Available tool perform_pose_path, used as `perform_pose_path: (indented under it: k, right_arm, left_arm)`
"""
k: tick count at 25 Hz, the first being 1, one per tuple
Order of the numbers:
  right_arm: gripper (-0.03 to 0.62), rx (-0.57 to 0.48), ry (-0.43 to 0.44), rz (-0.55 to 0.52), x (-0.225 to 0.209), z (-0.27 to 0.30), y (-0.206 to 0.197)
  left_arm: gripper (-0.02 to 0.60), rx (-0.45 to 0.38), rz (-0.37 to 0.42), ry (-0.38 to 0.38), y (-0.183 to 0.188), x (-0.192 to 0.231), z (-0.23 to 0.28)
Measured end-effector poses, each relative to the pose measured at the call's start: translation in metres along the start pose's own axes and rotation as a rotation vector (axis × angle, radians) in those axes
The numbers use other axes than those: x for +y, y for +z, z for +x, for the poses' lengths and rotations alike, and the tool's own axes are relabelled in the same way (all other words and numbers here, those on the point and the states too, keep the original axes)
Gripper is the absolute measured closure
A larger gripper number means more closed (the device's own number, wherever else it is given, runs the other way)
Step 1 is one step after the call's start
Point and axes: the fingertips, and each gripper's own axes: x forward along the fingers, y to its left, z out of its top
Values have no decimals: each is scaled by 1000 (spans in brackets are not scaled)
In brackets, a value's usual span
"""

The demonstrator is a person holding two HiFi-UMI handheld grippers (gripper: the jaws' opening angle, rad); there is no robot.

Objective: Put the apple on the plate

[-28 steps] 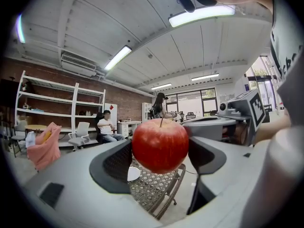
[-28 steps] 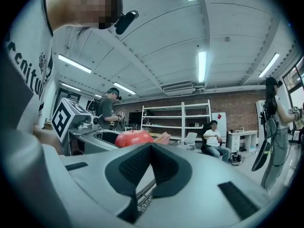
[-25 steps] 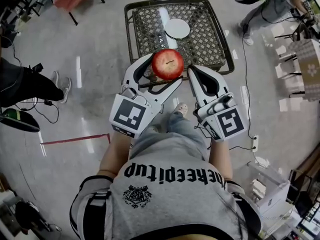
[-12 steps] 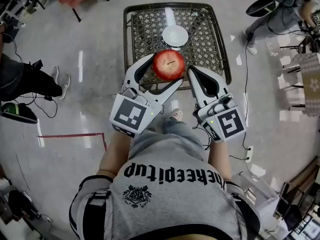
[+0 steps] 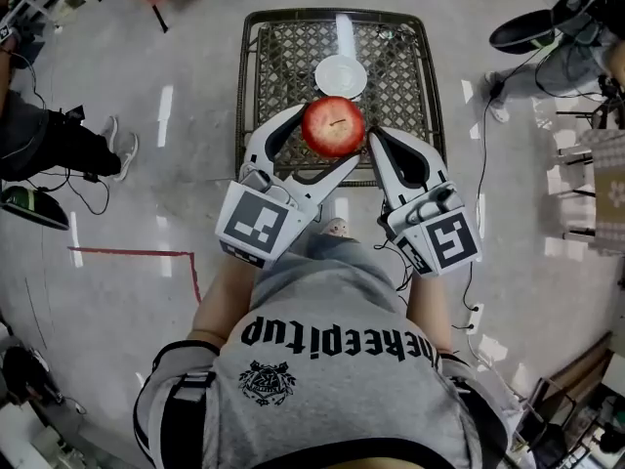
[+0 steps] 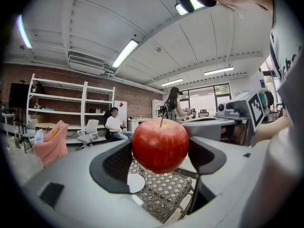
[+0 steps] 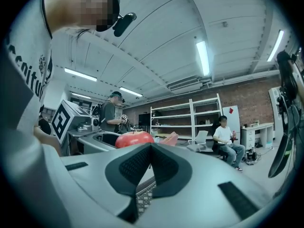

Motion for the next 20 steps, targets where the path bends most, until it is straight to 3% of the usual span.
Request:
perform_pose_path:
  k: [5, 11, 20]
  right_arm:
    - [586, 2, 33, -2, -16, -4, -4]
    - [586, -7, 52, 4, -35, -6, -1]
    - [586, -7, 72, 33, -38, 1, -6]
  left_arm:
    - [175, 22, -27, 31, -1, -6, 15]
    - [175, 4, -4, 50, 6, -8, 32]
    - [173, 42, -33, 81, 3, -2, 31]
